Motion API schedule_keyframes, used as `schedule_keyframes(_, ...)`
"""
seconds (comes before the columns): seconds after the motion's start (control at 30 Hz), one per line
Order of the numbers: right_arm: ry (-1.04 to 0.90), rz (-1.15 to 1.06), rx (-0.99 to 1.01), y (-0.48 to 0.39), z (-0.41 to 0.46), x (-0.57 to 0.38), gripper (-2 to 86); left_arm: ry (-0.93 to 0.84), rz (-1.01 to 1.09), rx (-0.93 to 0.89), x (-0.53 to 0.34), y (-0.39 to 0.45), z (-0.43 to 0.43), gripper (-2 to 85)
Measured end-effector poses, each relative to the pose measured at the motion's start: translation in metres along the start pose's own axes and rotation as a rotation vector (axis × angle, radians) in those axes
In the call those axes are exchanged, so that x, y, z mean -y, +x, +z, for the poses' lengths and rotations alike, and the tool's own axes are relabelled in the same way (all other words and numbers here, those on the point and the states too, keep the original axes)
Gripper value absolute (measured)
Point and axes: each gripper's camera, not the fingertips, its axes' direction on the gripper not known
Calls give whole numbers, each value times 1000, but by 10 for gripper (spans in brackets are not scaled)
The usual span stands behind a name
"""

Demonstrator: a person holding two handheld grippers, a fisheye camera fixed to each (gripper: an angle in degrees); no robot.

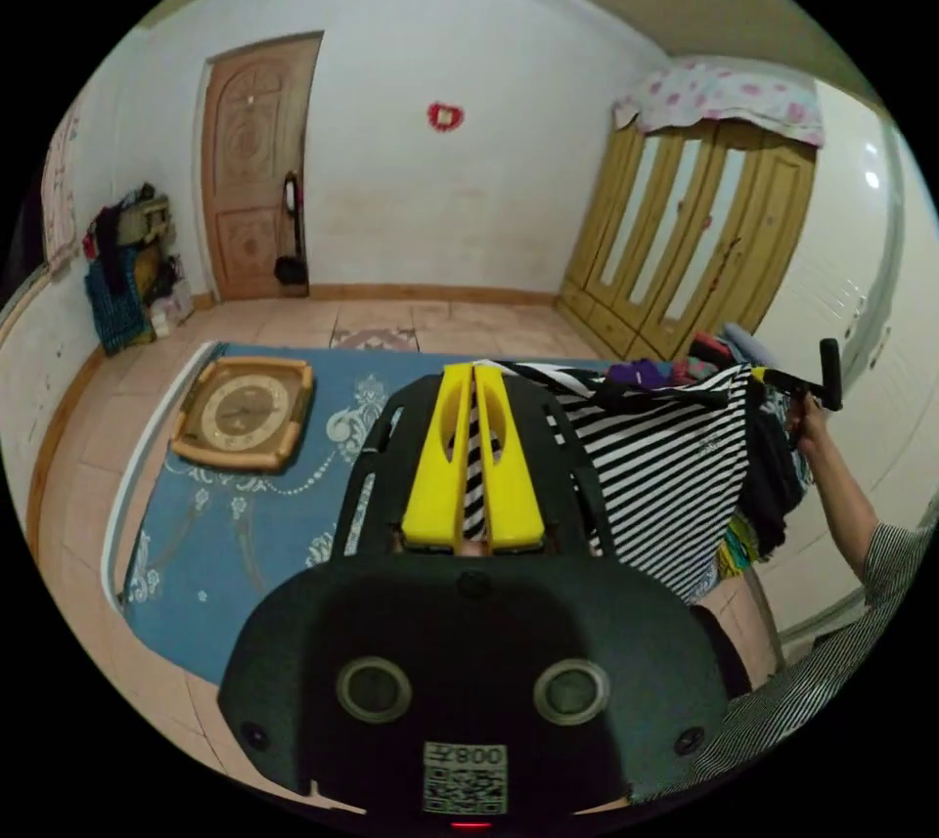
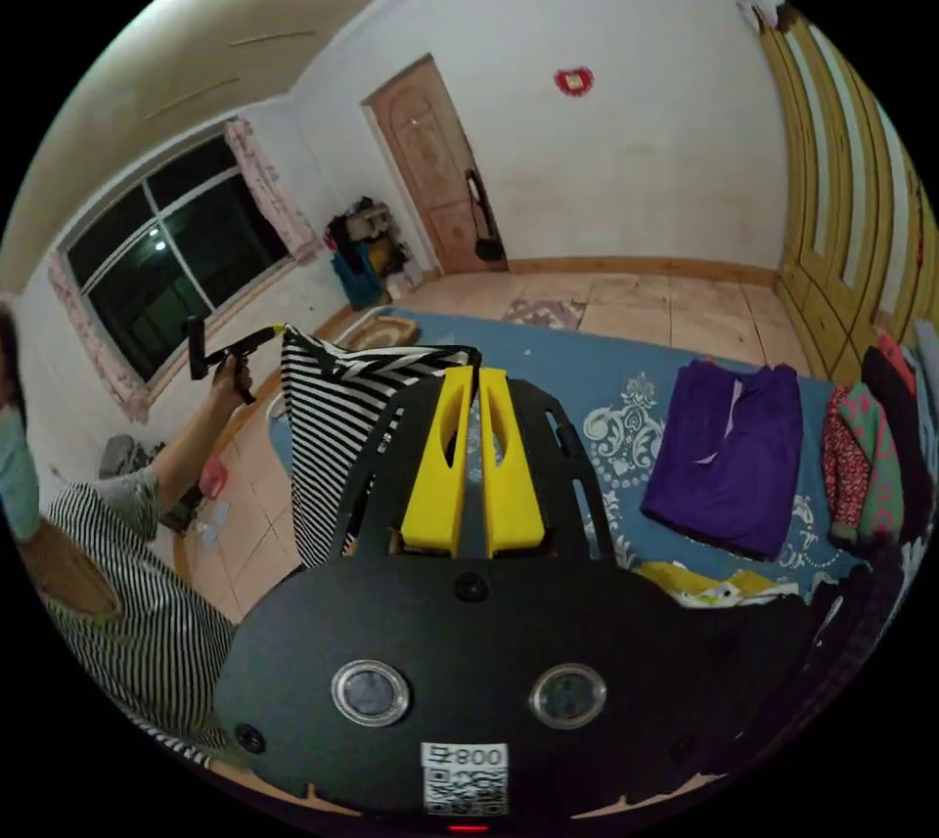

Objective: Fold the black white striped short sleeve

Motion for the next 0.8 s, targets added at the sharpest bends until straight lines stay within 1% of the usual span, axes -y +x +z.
schedule_keyframes(0.03, -23, 29, -5, 12, 17, 12, 6, -50, -50, 8, 7, -17, 31, 8)
schedule_keyframes(0.1, -93, 137, -25, 58, 86, 56, 6, -121, -123, -11, 14, -42, 76, 13)
schedule_keyframes(0.17, -162, 230, -52, 93, 135, 81, 6, -179, -206, 38, 14, -66, 117, 22)
schedule_keyframes(0.23, -223, 286, -166, 122, 176, 94, 4, -281, -262, 28, 3, -97, 165, 36)
schedule_keyframes(0.27, -262, 317, -251, 139, 200, 98, 4, -298, -276, 25, -2, -104, 175, 38)
schedule_keyframes(0.3, -302, 348, -291, 156, 220, 97, 4, -322, -294, -2, -17, -117, 192, 43)
schedule_keyframes(0.4, -362, 327, -213, 186, 256, 73, 8, -394, -312, -98, -66, -140, 219, 54)
schedule_keyframes(0.43, -364, 325, -183, 190, 260, 65, 9, -434, -319, -157, -89, -148, 225, 59)
schedule_keyframes(0.5, -396, 311, -62, 198, 269, 23, 18, -478, -348, -189, -125, -159, 224, 65)
schedule_keyframes(0.57, -438, 307, 7, 198, 269, -11, 26, -485, -405, -258, -160, -171, 216, 70)
schedule_keyframes(0.67, -521, 356, 9, 193, 261, -59, 44, -522, -489, -281, -206, -186, 200, 80)
schedule_keyframes(0.73, -560, 372, -41, 191, 257, -79, 54, -595, -518, -244, -234, -194, 195, 92)
schedule_keyframes(0.77, -573, 403, -71, 193, 256, -88, 59, -596, -531, -252, -240, -195, 195, 94)
schedule_keyframes(0.8, -584, 434, -55, 197, 258, -94, 64, -599, -566, -284, -251, -199, 197, 97)
